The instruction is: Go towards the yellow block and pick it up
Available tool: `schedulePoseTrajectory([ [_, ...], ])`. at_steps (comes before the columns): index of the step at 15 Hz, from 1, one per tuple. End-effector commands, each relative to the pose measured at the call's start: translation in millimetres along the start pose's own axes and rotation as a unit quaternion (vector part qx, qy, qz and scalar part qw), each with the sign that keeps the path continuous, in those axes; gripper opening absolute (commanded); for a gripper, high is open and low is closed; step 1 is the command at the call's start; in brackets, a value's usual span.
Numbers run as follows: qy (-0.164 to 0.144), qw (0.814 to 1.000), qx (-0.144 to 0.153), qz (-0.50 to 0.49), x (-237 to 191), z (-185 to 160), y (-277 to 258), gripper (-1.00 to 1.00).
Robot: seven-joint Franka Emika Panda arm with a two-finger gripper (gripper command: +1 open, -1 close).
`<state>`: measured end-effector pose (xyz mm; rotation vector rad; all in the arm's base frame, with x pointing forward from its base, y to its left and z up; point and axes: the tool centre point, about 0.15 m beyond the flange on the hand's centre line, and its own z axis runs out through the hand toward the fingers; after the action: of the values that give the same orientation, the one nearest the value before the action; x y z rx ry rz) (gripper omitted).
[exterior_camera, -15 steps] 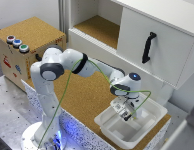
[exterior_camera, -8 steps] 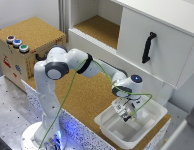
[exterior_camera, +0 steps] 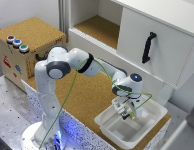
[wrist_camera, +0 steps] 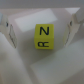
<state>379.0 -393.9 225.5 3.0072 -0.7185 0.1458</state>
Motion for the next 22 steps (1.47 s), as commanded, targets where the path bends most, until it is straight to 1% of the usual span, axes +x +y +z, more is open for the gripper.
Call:
schedulePoseTrajectory([
  [1, 0.002, 1.0, -0.012, 0.011, 16.6, 16.7, -3.0, -1.0],
  [4, 0.003, 1.0, -0.011, 0.013, 15.6, 16.8, -1.9, -1.0],
  [6, -0.002, 1.0, -0.009, 0.015, 16.1, 18.8, 2.0, -1.0],
  [8, -0.009, 1.0, -0.016, 0.012, 15.9, 21.4, 4.0, -1.0],
  [10, -0.013, 1.0, -0.016, 0.007, 12.3, 16.7, 8.8, -1.0],
  [14, -0.024, 1.0, 0.001, -0.015, -8.8, -11.5, 15.9, -1.0],
  [16, -0.032, 0.999, 0.0, -0.034, -24.4, -24.7, 15.5, -1.0],
  [17, -0.054, 0.997, 0.015, -0.052, -32.0, -29.5, 17.0, -1.0],
  [18, -0.067, 0.996, 0.018, -0.061, -40.6, -34.6, 17.0, -1.0],
  [19, -0.074, 0.995, 0.014, -0.071, -51.4, -41.6, 13.5, -1.0],
  [22, -0.066, 0.993, 0.002, -0.093, -79.0, -66.4, -8.0, -1.0],
])
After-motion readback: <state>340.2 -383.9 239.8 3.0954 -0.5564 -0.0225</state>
